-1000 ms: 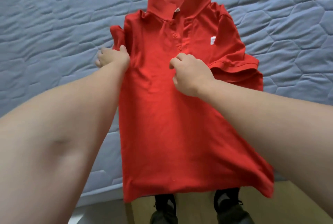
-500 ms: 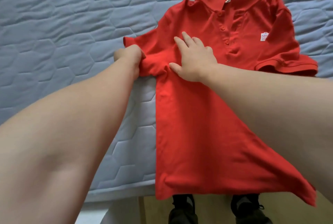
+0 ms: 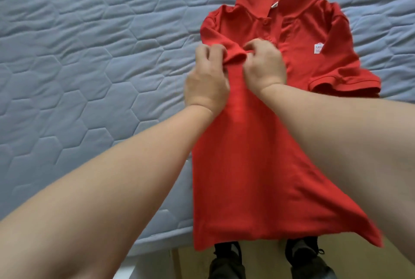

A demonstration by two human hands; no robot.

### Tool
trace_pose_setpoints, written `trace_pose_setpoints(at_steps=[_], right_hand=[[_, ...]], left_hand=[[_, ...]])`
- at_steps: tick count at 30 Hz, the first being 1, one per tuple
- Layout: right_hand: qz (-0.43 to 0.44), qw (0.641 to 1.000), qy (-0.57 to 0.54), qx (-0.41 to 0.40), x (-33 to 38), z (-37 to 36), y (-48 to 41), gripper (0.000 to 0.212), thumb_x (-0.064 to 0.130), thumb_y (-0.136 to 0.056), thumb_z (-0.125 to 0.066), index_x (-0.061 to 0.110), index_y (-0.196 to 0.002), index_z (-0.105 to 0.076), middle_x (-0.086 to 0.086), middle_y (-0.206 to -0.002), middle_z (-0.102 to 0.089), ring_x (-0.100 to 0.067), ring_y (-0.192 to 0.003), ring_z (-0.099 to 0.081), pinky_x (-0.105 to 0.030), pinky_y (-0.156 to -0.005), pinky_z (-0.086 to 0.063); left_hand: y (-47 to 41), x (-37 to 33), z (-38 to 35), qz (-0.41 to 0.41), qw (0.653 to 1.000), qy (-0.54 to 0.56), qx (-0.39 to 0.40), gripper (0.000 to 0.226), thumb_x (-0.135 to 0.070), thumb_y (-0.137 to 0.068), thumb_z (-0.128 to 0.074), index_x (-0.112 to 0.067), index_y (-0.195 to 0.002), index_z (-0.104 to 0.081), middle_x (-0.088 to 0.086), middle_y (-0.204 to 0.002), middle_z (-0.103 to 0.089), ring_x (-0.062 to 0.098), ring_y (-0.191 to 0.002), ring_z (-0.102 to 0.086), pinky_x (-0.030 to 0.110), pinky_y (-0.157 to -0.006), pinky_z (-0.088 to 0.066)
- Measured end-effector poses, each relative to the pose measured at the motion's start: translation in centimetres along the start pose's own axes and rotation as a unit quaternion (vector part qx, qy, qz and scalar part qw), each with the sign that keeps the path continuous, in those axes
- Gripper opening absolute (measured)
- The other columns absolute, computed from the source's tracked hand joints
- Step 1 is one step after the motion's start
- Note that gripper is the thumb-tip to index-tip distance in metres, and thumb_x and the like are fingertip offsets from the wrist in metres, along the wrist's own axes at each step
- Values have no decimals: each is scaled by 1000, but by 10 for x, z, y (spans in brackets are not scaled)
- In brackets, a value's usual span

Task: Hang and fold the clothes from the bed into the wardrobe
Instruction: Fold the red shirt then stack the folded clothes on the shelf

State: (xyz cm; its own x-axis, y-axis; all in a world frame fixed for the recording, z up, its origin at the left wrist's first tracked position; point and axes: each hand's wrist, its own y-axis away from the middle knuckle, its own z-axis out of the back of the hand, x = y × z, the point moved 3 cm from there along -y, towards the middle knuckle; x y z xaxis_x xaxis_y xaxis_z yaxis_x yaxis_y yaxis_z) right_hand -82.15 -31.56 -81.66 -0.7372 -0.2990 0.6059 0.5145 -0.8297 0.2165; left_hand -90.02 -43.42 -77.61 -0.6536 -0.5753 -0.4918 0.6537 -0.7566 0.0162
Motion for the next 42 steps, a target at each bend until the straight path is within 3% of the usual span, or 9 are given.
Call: trace_pose_setpoints(at_steps=[5, 11, 16, 19, 22, 26, 30, 35, 42], right_hand=[[-76, 980, 93, -160, -53, 69, -1, 44, 11, -83, -41, 21, -121, -60, -9, -130, -51, -29, -122, -46, -37, -97, -34], [-153, 966, 112, -173, -102, 105, -41, 41, 22, -95, -48, 16, -135, -46, -7, -146, -37, -29, -130, -45, -41, -102, -37], [-184, 981, 9, -61, -125, 107, -84, 64, 37, -101, -48, 10, -154, -26, -8, -159, -29, -21, -144, -32, -28, -113, -23], [-224, 972, -48, -51, -131, 109, -97, 51, 25, -95, -52, 12, -144, -46, -8, -139, -56, -24, -129, -52, -28, -105, -38], [-225, 963, -130, -75, -133, 119, -91, 28, 17, -85, -48, 20, -104, -69, 2, -92, -65, -23, -89, -65, -34, -77, -50], [-156, 976, -119, -96, -134, 140, -55, 6, 19, -81, -52, 24, -81, -55, 3, -85, -61, -14, -82, -57, -31, -82, -47], [-86, 985, -117, -92, -130, 149, 14, 17, 24, -74, -66, 24, -81, -50, 1, -88, -57, -15, -83, -51, -27, -81, -41], [-44, 992, -87, -75, -144, 166, 111, 21, 18, -77, -70, 3, -90, -62, -17, -94, -62, -28, -90, -56, -31, -85, -40], [-4, 998, 15, 53, -200, 157, 231, 18, 8, -76, -75, 3, -75, -58, -16, -87, -55, -33, -83, -54, -33, -78, -40]], left_hand=[[-7, -18, -43, -40, 951, -140, 274, 52, -60, -97, -41, -17, -123, -54, 12, -124, -55, 38, -109, -59, 44, -87, -46], [-66, -14, -39, 151, 987, -47, -3, 49, -45, -98, -50, -7, -128, -45, 17, -134, -45, 41, -110, -59, 46, -89, -45], [-101, 3, -56, 247, 966, -48, 60, 63, -57, -92, -53, -7, -130, -52, 19, -134, -57, 38, -123, -55, 42, -101, -43], [-107, 0, -55, 264, 962, 1, 68, 36, -31, -85, -51, -12, -111, -66, 17, -99, -73, 35, -94, -71, 43, -84, -58], [-98, -4, -47, 303, 948, 97, 6, 43, -5, -69, -29, -21, -99, -56, 6, -64, -66, 25, -53, -71, 41, -56, -61], [-59, -15, -33, 264, 957, 120, -23, 35, -5, -54, -39, -22, -81, -50, 10, -81, -69, 26, -73, -69, 38, -65, -58], [2, -37, -24, 243, 960, 140, -21, 17, -13, -66, -61, -22, -74, -50, -6, -69, -53, 8, -63, -44, 32, -63, -41], [95, -62, -5, 186, 976, 105, -30, 27, -31, -73, -75, -16, -79, -53, 6, -86, -53, 22, -85, -51, 34, -81, -40], [226, -45, -9, 81, 994, -15, 69, 20, -5, -76, -76, 3, -86, -61, 24, -103, -56, 34, -97, -56, 36, -89, -45]])
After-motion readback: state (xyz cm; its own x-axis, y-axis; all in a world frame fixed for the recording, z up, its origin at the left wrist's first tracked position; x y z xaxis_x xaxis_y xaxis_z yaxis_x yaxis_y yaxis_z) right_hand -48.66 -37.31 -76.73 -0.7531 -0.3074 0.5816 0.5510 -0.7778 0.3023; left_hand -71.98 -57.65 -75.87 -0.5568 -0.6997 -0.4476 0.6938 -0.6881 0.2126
